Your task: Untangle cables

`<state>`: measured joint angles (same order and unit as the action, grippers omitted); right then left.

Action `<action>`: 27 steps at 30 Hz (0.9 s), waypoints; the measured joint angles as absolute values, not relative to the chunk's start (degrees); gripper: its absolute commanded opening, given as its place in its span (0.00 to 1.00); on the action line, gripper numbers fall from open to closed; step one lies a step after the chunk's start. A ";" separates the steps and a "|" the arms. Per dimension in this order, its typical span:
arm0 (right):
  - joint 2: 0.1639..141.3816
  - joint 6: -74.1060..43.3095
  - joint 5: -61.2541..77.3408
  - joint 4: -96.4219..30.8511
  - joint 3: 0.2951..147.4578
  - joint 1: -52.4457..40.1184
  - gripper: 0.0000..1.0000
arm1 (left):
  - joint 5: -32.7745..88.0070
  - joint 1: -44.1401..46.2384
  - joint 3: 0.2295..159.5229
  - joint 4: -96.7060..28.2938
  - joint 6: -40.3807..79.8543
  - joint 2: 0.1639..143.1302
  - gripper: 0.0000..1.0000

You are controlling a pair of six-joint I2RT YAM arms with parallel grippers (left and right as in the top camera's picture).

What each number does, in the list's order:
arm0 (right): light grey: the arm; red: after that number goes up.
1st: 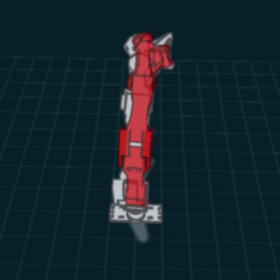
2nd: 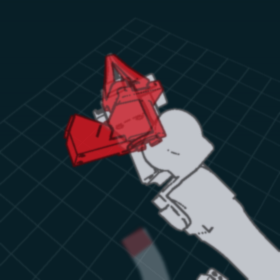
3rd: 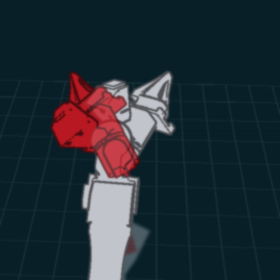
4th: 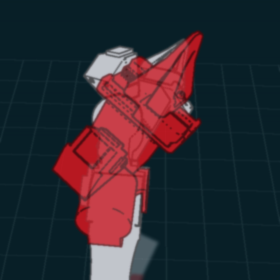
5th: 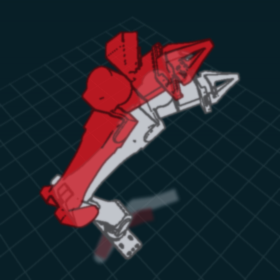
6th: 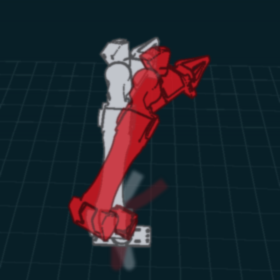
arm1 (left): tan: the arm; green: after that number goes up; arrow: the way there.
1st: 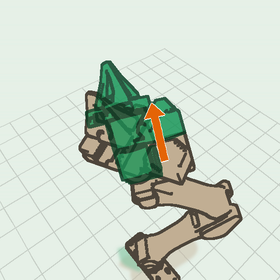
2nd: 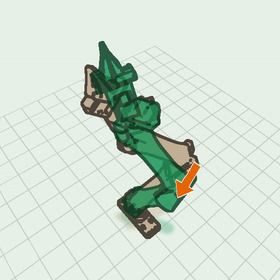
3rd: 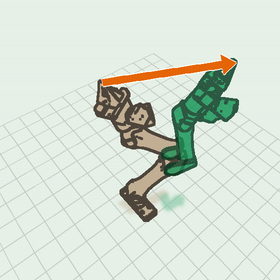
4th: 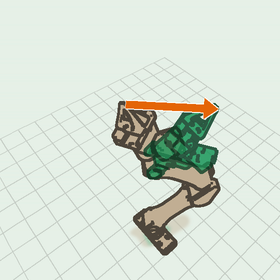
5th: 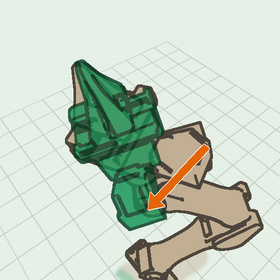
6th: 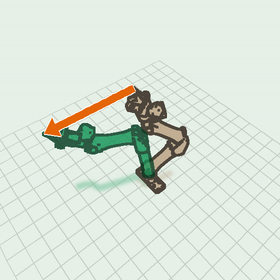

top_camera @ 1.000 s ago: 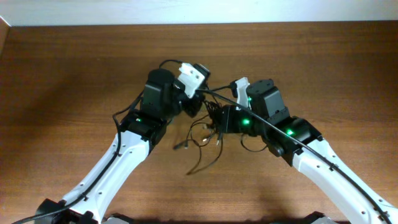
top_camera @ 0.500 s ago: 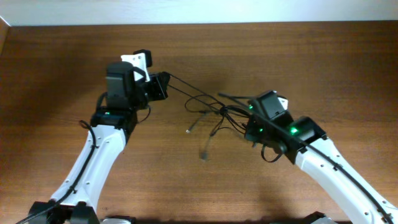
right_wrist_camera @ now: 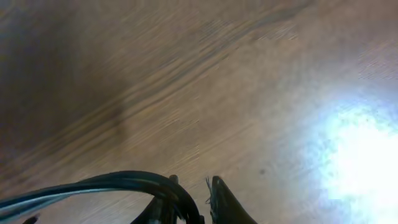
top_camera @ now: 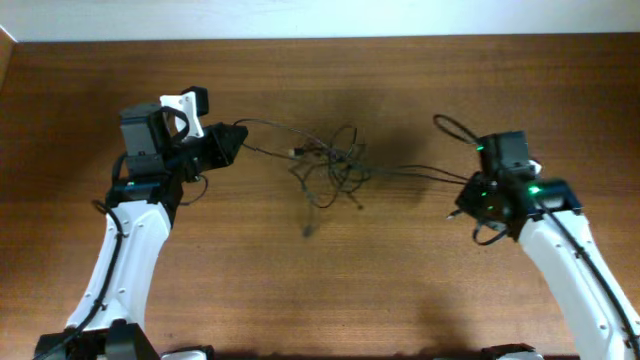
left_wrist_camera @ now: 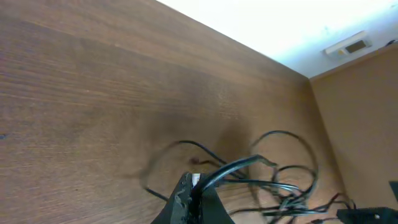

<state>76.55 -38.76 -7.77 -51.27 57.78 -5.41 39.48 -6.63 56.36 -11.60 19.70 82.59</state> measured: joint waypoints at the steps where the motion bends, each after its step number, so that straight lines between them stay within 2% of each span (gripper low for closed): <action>1: 76.55 -35.79 -5.48 -50.30 57.78 -2.90 0.17 | 39.94 -7.38 56.36 -11.60 19.46 82.59 0.00; 2: 76.55 -34.02 -3.79 -49.84 57.78 -1.32 0.18 | 40.27 -8.14 56.38 -11.62 19.35 82.59 0.00; 4: 76.55 -31.44 -1.26 -49.21 57.76 2.15 0.26 | 40.73 -10.15 56.36 -11.66 19.22 82.59 0.00; 6: 76.55 -29.04 2.90 -49.17 57.76 6.28 0.62 | 40.97 -12.75 56.36 -11.77 19.68 82.59 0.00; 9: 76.55 -24.12 13.02 -49.19 57.74 8.25 0.85 | 38.76 -16.78 56.36 -11.64 25.63 82.59 0.00; 12: 76.55 -16.93 29.74 -49.06 57.74 7.60 0.85 | 39.46 -15.53 56.36 -10.57 29.43 82.59 0.00; 15: 76.55 -12.58 41.39 -45.93 57.67 4.49 0.74 | 44.66 -9.63 56.40 -6.55 27.03 82.61 0.00; 16: 76.55 -11.57 43.66 -43.44 57.60 2.50 0.63 | 46.33 -7.31 56.45 -5.21 26.35 82.61 0.00; 19: 76.64 -16.47 44.88 -38.02 57.49 -4.05 0.61 | 49.71 -1.98 56.23 2.94 26.00 82.74 0.00; 22: 77.47 -23.22 43.35 -37.01 57.45 -6.37 0.73 | 54.00 -0.60 56.14 26.70 35.68 82.96 0.00; 23: 77.76 -25.41 43.48 -36.01 57.39 -6.42 0.75 | 55.13 -0.69 56.49 40.97 43.22 83.13 0.00; 25: 77.91 -27.11 44.07 -33.04 57.12 -6.94 0.82 | 56.31 -0.82 57.10 61.39 55.61 82.70 0.00; 27: 78.22 -28.36 45.15 -28.73 57.04 -8.88 0.89 | 56.34 -0.80 57.17 68.95 62.57 82.26 0.00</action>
